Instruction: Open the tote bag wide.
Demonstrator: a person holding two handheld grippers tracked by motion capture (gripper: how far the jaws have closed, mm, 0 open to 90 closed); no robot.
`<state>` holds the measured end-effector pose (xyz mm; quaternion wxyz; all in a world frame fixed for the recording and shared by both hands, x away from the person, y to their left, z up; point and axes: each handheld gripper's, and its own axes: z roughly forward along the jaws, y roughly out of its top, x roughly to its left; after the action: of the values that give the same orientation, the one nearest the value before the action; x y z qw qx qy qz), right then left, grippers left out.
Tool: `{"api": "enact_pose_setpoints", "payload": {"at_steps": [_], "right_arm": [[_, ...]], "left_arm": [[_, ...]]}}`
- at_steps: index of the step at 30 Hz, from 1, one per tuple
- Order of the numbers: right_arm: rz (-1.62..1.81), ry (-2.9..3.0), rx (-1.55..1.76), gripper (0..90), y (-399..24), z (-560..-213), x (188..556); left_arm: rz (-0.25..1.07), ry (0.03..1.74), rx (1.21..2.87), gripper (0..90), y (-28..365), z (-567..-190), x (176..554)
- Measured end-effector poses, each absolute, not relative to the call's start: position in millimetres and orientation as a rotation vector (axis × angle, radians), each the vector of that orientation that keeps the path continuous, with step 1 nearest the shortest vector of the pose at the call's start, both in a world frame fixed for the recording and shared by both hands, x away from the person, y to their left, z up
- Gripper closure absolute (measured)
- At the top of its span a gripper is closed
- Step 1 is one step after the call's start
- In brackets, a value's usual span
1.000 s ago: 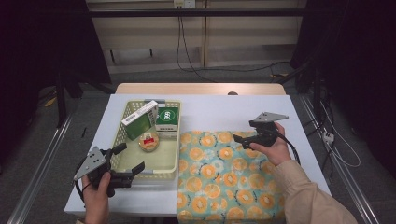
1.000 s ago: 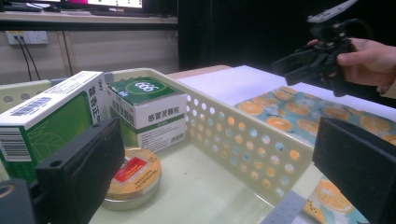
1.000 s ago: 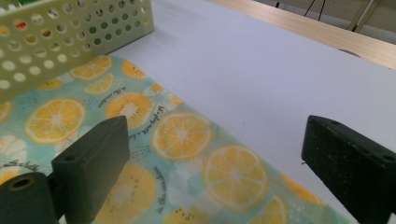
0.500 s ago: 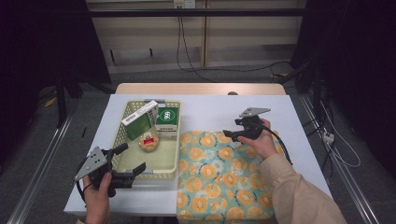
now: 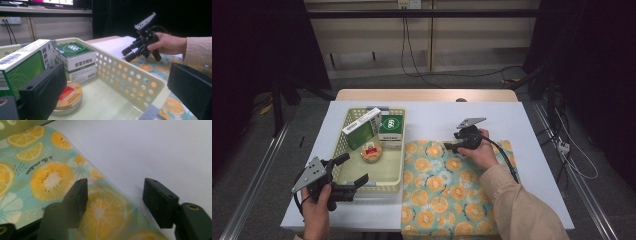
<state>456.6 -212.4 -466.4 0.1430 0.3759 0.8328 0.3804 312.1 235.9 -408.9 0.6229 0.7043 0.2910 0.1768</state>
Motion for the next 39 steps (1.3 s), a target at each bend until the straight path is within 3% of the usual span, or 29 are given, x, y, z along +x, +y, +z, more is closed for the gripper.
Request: {"api": "enact_pose_setpoints", "payload": {"at_steps": [2,4,7,10,21,30,36,37,39], "right_arm": [[1.094,2.445,1.047,54.3,-214.5,-463.8,454.4],[1.097,2.448,1.047,58.7,-215.9,-463.4,453.0],[1.095,2.467,1.061,82.0,-221.0,-461.4,451.0],[1.102,2.492,1.051,89.9,-222.3,-460.6,450.4],[1.123,2.436,1.08,90.0,-231.7,-441.4,463.1],[1.179,2.321,1.119,90.0,-239.6,-421.1,503.9],[1.223,2.426,1.087,88.7,-234.1,-428.9,508.9],[1.191,2.445,1.092,62.4,-232.8,-436.3,502.9],[1.185,2.451,1.09,56.5,-234.9,-440.2,497.4]], "left_arm": [[0.406,0.674,1.616,2.0,236.3,-408.9,312.1],[0.403,0.676,1.613,2.0,236.2,-408.8,312.1],[0.406,0.68,1.613,2.0,235.8,-408.5,312.0],[0.406,0.68,1.617,2.0,235.3,-408.4,312.0],[0.398,0.682,1.629,2.0,232.9,-408.0,312.9],[0.393,0.666,1.634,2.0,227.2,-404.7,313.6],[0.389,0.664,1.629,2.1,226.9,-403.4,314.2],[0.389,0.663,1.63,2.0,226.8,-403.1,314.4],[0.387,0.661,1.623,2.1,226.1,-403.3,314.2]]}}
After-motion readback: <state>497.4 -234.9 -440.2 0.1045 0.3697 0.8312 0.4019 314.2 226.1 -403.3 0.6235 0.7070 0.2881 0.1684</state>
